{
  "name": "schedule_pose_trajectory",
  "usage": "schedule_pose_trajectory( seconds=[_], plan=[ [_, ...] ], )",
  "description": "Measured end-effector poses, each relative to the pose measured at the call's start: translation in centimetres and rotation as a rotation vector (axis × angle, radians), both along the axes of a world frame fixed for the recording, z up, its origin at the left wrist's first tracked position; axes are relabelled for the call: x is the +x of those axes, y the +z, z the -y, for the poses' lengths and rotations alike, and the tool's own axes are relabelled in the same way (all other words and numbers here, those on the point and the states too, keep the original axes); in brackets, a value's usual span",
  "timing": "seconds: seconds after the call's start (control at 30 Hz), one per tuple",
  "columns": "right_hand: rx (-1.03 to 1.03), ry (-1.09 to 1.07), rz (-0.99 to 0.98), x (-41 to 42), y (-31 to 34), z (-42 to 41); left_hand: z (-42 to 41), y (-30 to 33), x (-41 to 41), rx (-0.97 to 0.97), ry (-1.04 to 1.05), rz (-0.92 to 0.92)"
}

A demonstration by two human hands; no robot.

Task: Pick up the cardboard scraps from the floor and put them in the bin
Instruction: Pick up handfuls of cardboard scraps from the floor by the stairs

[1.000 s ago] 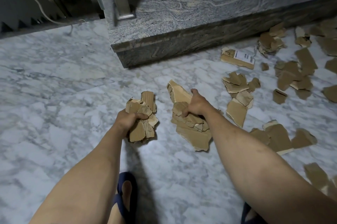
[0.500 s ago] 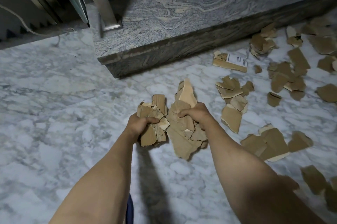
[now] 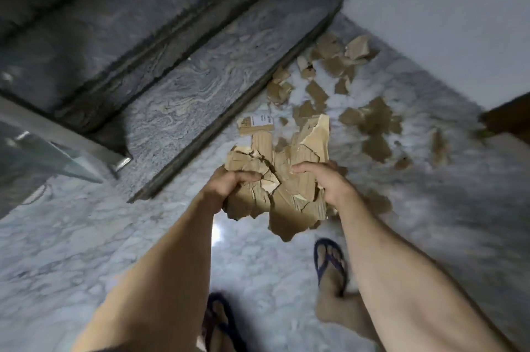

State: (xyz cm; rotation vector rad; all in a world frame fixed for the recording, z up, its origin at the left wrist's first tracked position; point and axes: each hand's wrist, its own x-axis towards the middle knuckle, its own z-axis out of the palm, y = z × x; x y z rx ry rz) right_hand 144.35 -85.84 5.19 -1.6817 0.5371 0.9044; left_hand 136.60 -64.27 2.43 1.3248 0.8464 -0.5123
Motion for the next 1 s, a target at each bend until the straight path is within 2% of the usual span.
schedule_pose_trajectory(
  seconds=[0.1,0.23,0.4,0.5,0.63,0.87,1.0],
  plan=[
    [-0.017,-0.137,0.002,-2.4,11.7,5.0,4.1,11.1,1.6,-0.016,-0.160,0.061],
    [-0.024,-0.459,0.031,-8.5,23.7,13.7,11.3,24.3,1.6,-0.065,-0.425,0.137],
    [-0.017,-0.811,0.088,-21.0,36.2,21.9,23.3,35.6,-2.7,-0.111,-0.811,0.224],
    [-0.021,-0.997,0.129,-30.3,39.7,27.0,31.1,38.4,-8.0,-0.191,-1.019,0.279],
    [-0.021,-1.255,0.122,-45.0,43.2,33.2,41.3,41.0,-18.9,-0.254,-1.257,0.246],
    [-0.143,-1.569,0.135,-73.1,46.0,42.6,58.0,44.2,-44.1,-0.292,-1.608,0.194],
    [-0.172,-1.738,0.156,-87.4,46.3,47.0,64.7,45.8,-58.4,-0.289,-1.741,0.243]
  ],
)
